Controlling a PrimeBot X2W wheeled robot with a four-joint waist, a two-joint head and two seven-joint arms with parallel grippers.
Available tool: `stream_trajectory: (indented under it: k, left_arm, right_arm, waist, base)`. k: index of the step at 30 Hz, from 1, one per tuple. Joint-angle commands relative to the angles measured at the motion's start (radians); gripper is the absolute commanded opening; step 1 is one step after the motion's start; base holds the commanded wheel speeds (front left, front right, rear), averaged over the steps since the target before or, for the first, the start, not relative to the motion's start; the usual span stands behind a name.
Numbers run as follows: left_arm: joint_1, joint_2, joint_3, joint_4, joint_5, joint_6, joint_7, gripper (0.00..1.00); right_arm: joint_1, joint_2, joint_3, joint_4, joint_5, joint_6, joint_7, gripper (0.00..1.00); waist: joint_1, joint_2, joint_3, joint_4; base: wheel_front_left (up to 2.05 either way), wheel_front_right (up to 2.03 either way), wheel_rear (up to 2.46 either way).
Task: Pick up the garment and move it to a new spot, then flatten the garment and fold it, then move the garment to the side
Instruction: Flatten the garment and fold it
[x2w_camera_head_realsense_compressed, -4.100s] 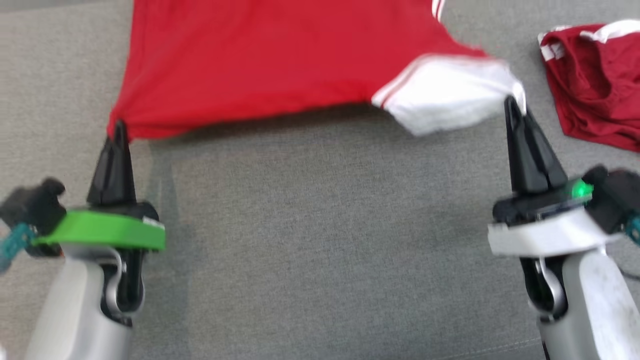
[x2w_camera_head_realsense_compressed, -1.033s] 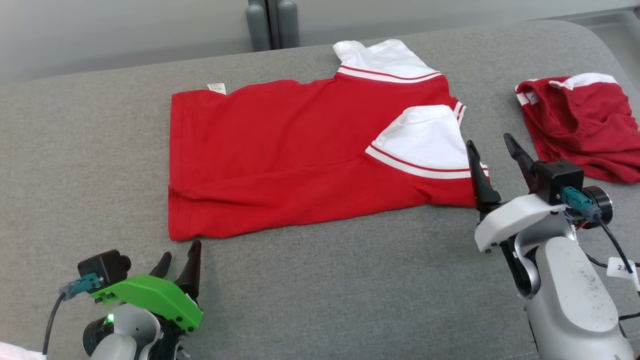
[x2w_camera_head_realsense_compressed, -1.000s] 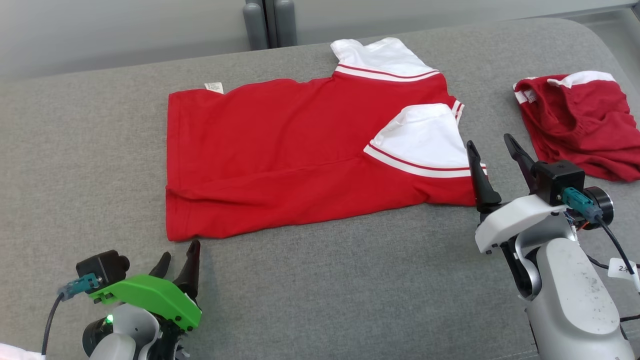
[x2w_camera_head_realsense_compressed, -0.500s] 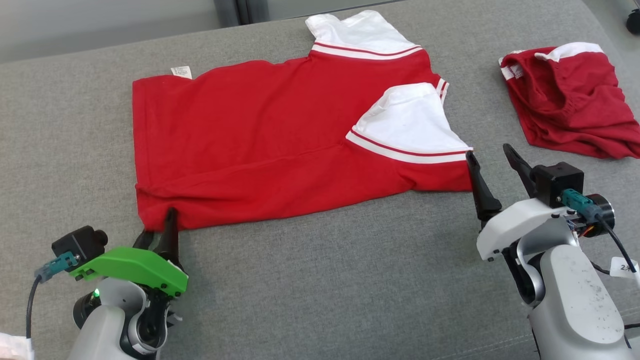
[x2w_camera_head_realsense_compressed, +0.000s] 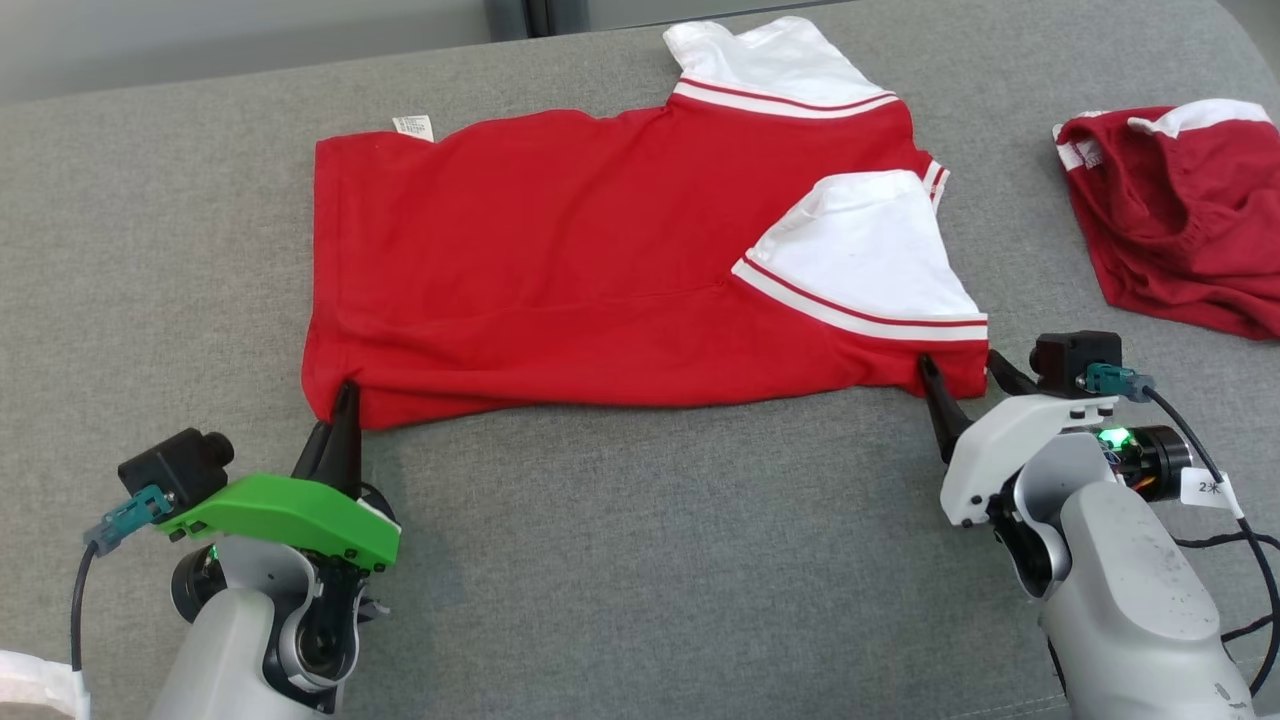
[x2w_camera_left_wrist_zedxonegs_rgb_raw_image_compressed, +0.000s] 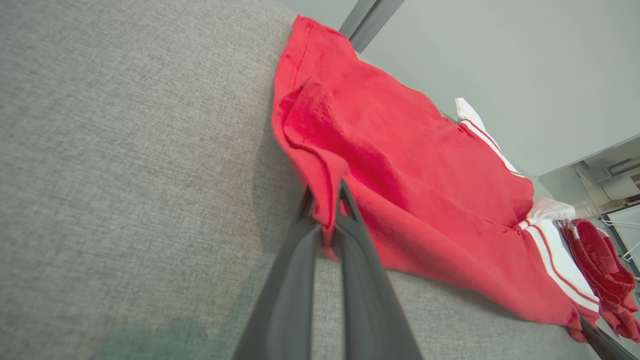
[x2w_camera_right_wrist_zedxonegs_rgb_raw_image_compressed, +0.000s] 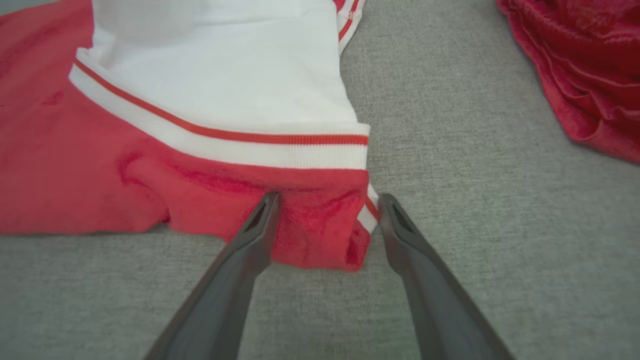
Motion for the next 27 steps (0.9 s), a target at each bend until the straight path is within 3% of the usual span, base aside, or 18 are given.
stream_trajectory:
  k: [1,2,13,20,27]
  left_arm:
    - [0.009,0.002,0.001,-0.006,0.001,-0.006,-0.007,0.00]
    - [0.010,0.002,0.001,-0.007,0.001,-0.007,-0.010,0.00]
    - [0.039,0.023,0.002,-0.057,0.001,-0.009,-0.018,0.00]
    - [0.137,0.044,-0.013,-0.174,-0.001,-0.005,-0.001,0.00]
    - [0.321,0.068,-0.026,-0.307,-0.016,0.027,0.030,0.00]
  right_arm:
    - [-0.013,-0.002,0.006,0.011,0.016,-0.001,0.001,0.05]
    - [-0.020,-0.002,0.007,0.016,0.017,-0.001,-0.004,0.00]
    - [-0.052,-0.004,-0.041,-0.064,-0.022,-0.001,-0.010,0.00]
    - [0.072,-0.014,-0.038,-0.275,-0.037,-0.001,0.081,0.00]
    - [0.330,-0.016,-0.056,-0.539,-0.005,-0.001,0.212,0.00]
  waist:
    - [0.0000,0.0000,-0.008,0.003]
    - [0.0000,0.0000,-0.014,0.003]
    - [0.0000,0.0000,-0.078,-0.004]
    - [0.0000,0.0000,-0.115,0.001]
    - [0.0000,0.0000,-0.137,0.011]
  base:
    - [0.00,0.00,0.00]
    - [0.00,0.00,0.00]
    - [0.00,0.00,0.00]
    - [0.00,0.00,0.00]
    - [0.00,0.00,0.00]
